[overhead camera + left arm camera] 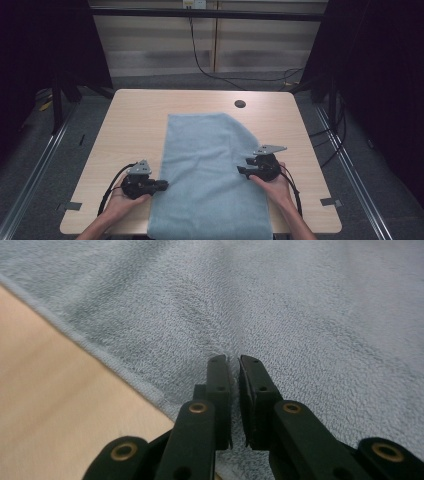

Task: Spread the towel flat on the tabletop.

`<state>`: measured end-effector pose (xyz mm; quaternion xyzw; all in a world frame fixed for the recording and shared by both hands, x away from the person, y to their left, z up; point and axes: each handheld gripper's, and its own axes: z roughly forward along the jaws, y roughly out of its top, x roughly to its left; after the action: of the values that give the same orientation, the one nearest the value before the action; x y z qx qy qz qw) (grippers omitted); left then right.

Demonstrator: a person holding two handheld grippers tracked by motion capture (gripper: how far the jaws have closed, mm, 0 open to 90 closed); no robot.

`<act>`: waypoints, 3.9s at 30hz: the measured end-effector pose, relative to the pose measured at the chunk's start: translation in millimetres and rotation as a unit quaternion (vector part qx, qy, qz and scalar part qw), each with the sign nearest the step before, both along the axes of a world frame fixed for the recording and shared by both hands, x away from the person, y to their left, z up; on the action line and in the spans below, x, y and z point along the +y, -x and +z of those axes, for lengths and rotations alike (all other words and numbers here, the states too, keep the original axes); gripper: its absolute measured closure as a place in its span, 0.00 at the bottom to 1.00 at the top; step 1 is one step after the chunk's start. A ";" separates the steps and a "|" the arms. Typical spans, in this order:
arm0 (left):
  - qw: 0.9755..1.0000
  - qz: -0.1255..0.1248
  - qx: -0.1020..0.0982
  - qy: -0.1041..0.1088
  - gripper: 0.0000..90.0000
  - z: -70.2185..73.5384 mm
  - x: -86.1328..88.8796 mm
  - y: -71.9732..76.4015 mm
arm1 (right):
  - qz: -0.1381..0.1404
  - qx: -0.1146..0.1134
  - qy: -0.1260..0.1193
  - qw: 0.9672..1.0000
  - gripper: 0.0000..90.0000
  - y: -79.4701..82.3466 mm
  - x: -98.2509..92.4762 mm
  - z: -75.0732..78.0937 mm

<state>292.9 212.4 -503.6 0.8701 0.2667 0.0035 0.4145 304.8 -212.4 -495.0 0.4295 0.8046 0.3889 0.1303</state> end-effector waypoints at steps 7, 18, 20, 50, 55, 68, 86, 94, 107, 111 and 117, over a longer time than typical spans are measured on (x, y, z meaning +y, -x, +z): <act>0.999 0.022 -0.009 0.033 0.77 10.3 15.2 0.0 | 0.022 -0.010 0.031 0.999 0.68 1.1 16.4 -9.7; 0.997 0.071 -0.032 -0.007 0.77 -1.9 -12.1 -33.7 | 0.058 -0.001 0.016 0.998 0.92 32.0 21.4 -8.9; 0.997 0.067 -0.035 -0.007 0.77 -2.3 -10.1 -27.5 | 0.066 0.006 0.016 0.998 0.92 44.5 21.4 -7.5; 0.997 0.076 -0.025 0.009 0.66 -3.0 3.5 -18.9 | -0.004 -0.041 -0.019 0.999 0.94 -11.2 10.0 13.9; 0.997 0.075 -0.025 0.009 0.65 -2.7 4.0 -15.7 | 0.063 -0.052 -0.025 0.996 0.92 15.5 40.6 25.0; 0.997 0.072 -0.018 0.014 0.65 -2.9 6.8 -15.3 | 0.093 -0.019 -0.025 0.995 0.70 17.9 57.6 14.5; 0.997 0.072 -0.017 0.014 0.65 -3.1 6.7 -16.1 | 0.018 -0.036 -0.041 0.998 0.92 -11.2 40.2 12.8; 0.997 0.071 -0.018 0.015 0.64 -3.3 6.8 -16.3 | 0.071 -0.001 -0.007 0.997 0.78 -21.4 76.8 -8.0; 0.997 0.066 -0.014 0.024 0.65 -4.4 9.1 -17.9 | 0.016 -0.044 -0.045 0.998 0.94 -24.9 50.8 15.2; 0.997 0.065 -0.015 0.024 0.65 -4.5 9.1 -17.8 | -0.017 -0.049 -0.051 0.997 0.96 -30.1 26.3 18.3; 0.998 0.060 -0.005 0.015 0.65 -1.7 10.2 -14.8 | -0.057 -0.045 -0.024 0.997 0.94 -39.0 -5.8 16.2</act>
<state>307.6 222.6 -505.4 0.8465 0.3159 0.0291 0.4276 343.9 -218.1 -478.8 0.4596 0.7628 0.4189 0.1775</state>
